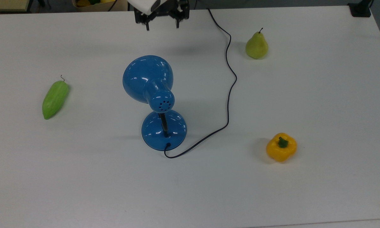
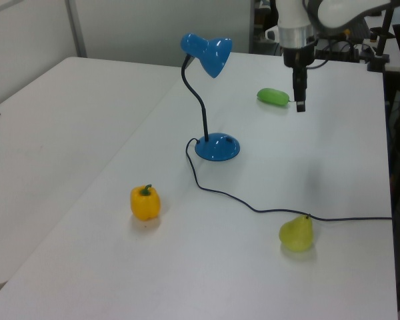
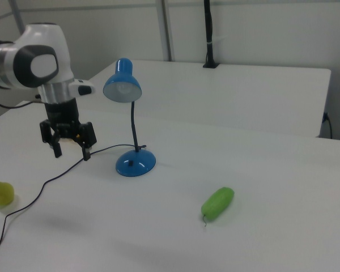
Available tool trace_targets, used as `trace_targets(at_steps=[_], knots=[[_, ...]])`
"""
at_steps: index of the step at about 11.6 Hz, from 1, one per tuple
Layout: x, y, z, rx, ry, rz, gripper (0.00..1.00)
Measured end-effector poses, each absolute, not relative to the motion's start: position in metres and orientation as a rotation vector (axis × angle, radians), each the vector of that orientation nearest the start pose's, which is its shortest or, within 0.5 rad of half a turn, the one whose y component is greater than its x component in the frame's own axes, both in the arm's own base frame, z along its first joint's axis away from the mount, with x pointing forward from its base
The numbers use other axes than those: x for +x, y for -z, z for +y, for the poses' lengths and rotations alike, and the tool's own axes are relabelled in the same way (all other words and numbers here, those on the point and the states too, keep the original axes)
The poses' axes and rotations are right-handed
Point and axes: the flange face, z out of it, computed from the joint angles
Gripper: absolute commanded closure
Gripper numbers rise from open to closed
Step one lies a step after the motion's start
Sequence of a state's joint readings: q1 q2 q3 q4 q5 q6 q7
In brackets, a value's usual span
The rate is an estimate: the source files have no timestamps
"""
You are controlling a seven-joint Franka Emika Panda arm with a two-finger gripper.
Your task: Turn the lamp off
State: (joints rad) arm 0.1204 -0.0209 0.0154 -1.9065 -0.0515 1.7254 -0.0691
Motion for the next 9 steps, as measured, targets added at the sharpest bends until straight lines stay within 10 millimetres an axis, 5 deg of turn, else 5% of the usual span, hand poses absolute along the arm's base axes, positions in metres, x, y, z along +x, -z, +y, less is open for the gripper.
trace_targets(at_steps=[5, 9], knots=[[0.523, -0.579, 0.074, -3.095, -0.235, -0.201, 0.00], [0.523, -0.607, 0.084, -3.099, -0.167, 0.000, 0.00]])
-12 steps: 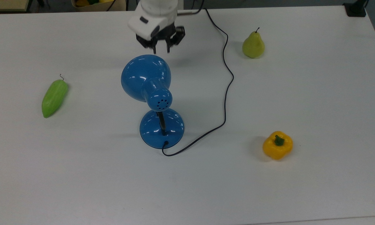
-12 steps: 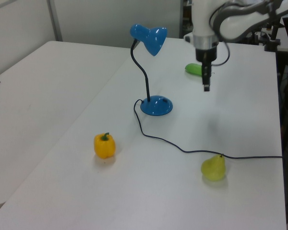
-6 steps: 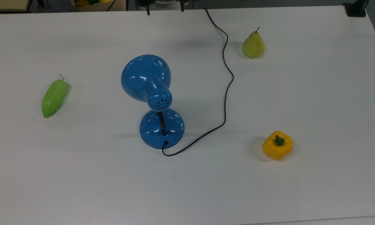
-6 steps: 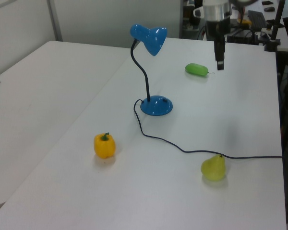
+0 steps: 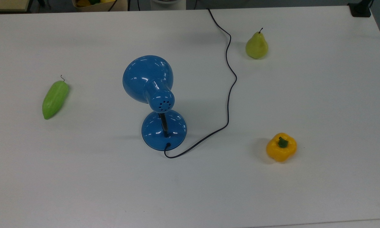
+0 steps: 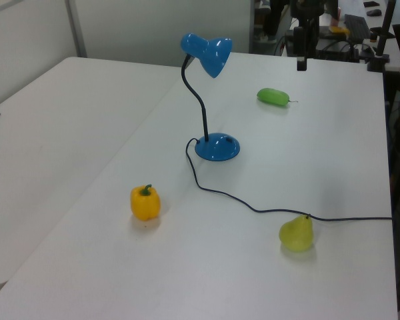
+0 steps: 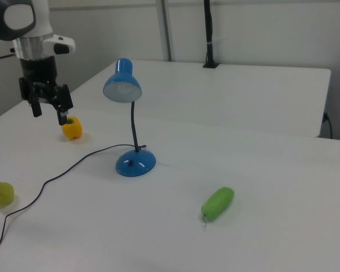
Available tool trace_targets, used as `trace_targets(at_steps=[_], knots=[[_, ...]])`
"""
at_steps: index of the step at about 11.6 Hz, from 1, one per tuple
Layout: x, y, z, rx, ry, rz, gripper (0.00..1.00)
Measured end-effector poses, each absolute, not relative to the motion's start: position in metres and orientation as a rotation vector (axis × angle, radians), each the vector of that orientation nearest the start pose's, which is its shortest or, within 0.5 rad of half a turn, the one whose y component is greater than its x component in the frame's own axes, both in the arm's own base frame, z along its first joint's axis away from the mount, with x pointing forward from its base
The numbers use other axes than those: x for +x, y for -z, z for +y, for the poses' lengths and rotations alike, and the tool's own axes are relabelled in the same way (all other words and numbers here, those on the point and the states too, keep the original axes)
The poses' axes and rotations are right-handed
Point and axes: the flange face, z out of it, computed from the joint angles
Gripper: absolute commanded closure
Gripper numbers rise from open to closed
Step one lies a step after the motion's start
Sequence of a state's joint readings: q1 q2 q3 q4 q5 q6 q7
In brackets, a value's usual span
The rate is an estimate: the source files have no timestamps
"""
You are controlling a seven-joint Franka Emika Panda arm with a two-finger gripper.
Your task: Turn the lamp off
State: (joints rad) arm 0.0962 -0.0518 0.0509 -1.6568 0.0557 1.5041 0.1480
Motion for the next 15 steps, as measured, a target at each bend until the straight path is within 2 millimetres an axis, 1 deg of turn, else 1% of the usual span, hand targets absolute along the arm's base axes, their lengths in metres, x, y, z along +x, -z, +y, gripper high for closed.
trace_targets(at_steps=[1, 4, 6, 10, 11, 15], knots=[[0.525, -0.612, 0.085, -3.096, -0.134, 0.000, 0.00], [0.539, -0.622, 0.083, -3.080, 0.052, 0.011, 0.00], [0.545, -0.624, 0.079, -3.075, 0.114, -0.063, 0.00], [0.550, -0.624, 0.058, -3.072, 0.143, -0.259, 0.00], [0.551, -0.624, 0.054, -3.071, 0.144, -0.272, 0.00], [0.551, -0.624, 0.054, -3.071, 0.145, -0.275, 0.00]])
